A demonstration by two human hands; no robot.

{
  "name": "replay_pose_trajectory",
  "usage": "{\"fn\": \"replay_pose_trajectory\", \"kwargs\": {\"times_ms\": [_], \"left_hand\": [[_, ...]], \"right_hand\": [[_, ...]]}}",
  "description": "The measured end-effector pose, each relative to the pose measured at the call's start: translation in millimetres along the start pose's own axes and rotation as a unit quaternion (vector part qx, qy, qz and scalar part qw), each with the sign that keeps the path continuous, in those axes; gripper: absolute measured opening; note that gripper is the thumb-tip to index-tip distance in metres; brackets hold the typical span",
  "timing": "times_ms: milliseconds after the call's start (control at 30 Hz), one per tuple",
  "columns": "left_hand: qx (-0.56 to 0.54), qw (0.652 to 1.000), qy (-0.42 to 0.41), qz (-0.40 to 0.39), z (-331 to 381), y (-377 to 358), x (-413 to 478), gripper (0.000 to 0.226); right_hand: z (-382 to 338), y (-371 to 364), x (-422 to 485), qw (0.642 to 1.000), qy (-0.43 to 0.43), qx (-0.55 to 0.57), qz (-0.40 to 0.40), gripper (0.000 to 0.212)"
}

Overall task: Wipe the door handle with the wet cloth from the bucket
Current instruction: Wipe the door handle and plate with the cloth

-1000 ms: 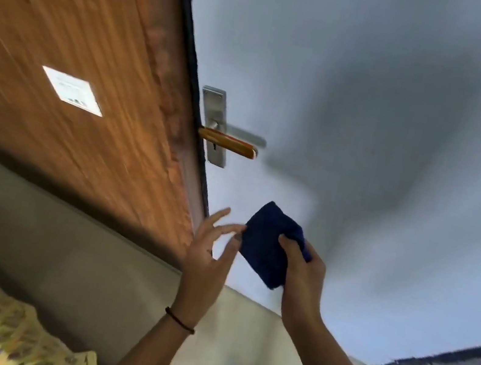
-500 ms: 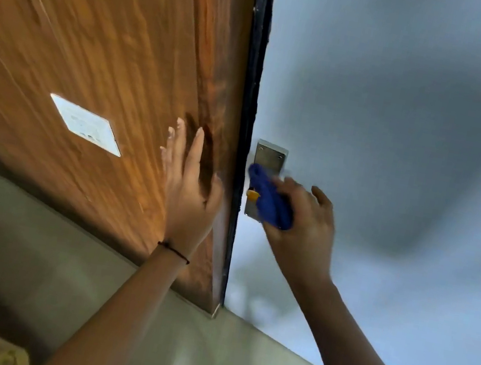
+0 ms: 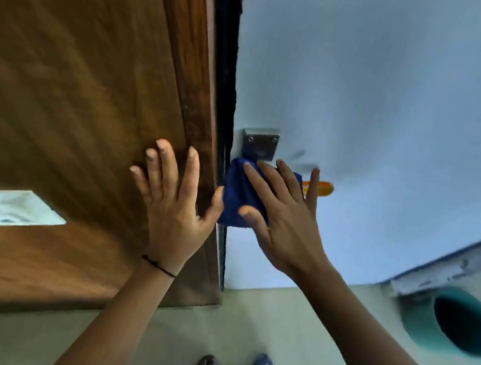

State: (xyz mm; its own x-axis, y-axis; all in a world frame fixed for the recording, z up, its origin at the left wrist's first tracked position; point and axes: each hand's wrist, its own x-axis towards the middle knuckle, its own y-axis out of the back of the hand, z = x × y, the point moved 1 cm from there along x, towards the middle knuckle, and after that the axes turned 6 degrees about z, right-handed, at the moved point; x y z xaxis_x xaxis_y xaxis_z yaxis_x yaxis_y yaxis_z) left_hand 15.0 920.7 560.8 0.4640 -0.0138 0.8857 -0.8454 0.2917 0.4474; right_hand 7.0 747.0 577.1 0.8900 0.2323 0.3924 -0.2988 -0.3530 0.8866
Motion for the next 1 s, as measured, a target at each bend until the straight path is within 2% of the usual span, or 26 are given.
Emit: {"fn": "replay_pose_trajectory", "kwargs": {"times_ms": [100,167,367,467,600,700,800,900,1000], "left_hand": [[-0.008,1.000,-0.005,0.009,-2.6,-1.1,1.8,0.083],[-0.010,1.000,-0.008,0.013,-4.4,-1.7,1.2,0.083],[-0.005,1.000,-0.014,0.015,-6.2,-2.7,1.8,0.085],[0.006,1.000,-0.019,0.015,-6.2,-4.2,-0.2,0.087],[0.022,0.999,-0.027,0.015,-6.0,-4.7,-0.4,0.087],[0.022,0.999,-0.024,0.018,-4.8,-4.4,-0.1,0.087],[0.022,0.999,-0.018,0.020,-4.4,-5.0,-0.3,0.086],[0.027,0.999,-0.015,0.017,-4.6,-5.2,0.1,0.089],[0.034,0.999,-0.022,0.016,-3.3,-6.7,0.7,0.087]], "right_hand": [[-9.9,-10.4,6.0,0.995,-0.015,-0.085,0.052,0.049],[-7.6,-12.7,8.2,0.990,-0.008,-0.105,0.090,0.043],[35.3,3.9,-1.5,0.985,-0.073,-0.057,0.146,0.037],[24.5,-2.5,-0.9,0.981,-0.076,0.000,0.181,0.035],[-13.8,-18.2,4.2,0.987,-0.050,0.001,0.152,0.040],[10.3,-7.1,0.3,0.988,-0.024,-0.009,0.155,0.038],[55.7,10.6,-11.6,0.985,-0.076,-0.028,0.150,0.037],[74.7,17.5,-20.4,0.984,-0.124,0.004,0.127,0.042],[56.4,13.6,-14.6,0.987,-0.087,-0.011,0.135,0.038]]}}
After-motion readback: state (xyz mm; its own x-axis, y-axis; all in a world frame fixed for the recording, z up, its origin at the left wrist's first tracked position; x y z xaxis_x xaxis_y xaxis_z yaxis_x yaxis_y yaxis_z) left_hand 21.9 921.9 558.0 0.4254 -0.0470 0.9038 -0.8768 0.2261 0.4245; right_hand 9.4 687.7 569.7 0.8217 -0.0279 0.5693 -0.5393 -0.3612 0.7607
